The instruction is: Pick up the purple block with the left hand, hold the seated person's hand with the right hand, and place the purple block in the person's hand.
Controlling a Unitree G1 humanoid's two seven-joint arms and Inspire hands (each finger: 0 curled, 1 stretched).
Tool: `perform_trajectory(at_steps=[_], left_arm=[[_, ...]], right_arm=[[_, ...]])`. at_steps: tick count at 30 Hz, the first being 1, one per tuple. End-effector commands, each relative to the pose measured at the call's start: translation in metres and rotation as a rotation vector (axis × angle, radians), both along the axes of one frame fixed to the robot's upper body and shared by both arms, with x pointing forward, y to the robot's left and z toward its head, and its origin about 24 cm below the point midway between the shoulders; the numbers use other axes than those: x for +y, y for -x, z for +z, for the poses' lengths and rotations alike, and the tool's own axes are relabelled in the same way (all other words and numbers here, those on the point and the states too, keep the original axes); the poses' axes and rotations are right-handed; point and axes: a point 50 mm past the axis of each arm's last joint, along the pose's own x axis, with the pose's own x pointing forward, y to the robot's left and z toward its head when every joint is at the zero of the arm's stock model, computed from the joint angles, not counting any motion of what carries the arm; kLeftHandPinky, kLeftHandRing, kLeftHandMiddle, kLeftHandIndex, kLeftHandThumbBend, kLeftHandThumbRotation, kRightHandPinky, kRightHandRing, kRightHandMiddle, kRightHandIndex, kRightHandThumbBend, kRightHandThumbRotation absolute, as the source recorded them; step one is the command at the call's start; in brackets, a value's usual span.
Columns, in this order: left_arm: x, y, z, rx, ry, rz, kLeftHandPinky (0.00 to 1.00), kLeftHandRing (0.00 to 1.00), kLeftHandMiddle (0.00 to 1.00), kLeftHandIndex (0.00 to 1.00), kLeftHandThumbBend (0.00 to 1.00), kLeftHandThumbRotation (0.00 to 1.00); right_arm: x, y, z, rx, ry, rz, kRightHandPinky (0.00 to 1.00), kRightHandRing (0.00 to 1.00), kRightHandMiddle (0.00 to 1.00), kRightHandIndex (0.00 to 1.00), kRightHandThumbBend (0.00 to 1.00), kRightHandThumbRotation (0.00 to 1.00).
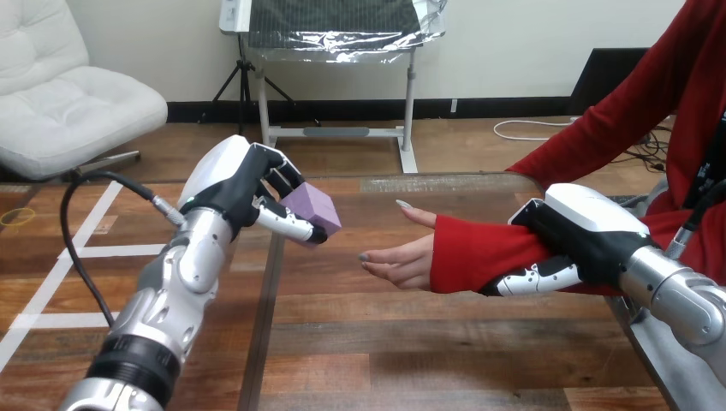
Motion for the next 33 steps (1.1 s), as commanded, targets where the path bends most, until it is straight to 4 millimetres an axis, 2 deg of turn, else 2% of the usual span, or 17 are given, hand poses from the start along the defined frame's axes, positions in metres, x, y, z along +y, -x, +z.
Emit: perform_trajectory(at_steps=[1,5,20,33], left_arm=[[-0.015,-0.018,0.034,-0.113,0.033,-0.03,0.31,0.39,0.45,0.44,0.72,0.0],[-0.02,-0.019,0.033,-0.104,0.043,-0.035,0.31,0.38,0.45,0.45,0.72,0.0],[-0.039,-0.022,0.029,-0.084,0.063,-0.076,0.4,0.46,0.49,0.44,0.72,0.0],[-0.058,-0.022,0.028,-0.079,0.08,-0.119,0.42,0.45,0.48,0.43,0.72,0.0]], right_arm=[[0.009,-0.012,0.041,-0.152,-0.07,0.033,0.22,0.25,0.29,0.28,0.72,0.48],[0.011,-0.012,0.042,-0.154,-0.074,0.037,0.22,0.25,0.3,0.29,0.72,0.48],[0.019,-0.01,0.049,-0.172,-0.084,0.066,0.22,0.26,0.3,0.29,0.72,0.51],[0.026,-0.01,0.055,-0.168,-0.088,0.077,0.25,0.28,0.32,0.3,0.72,0.53]])
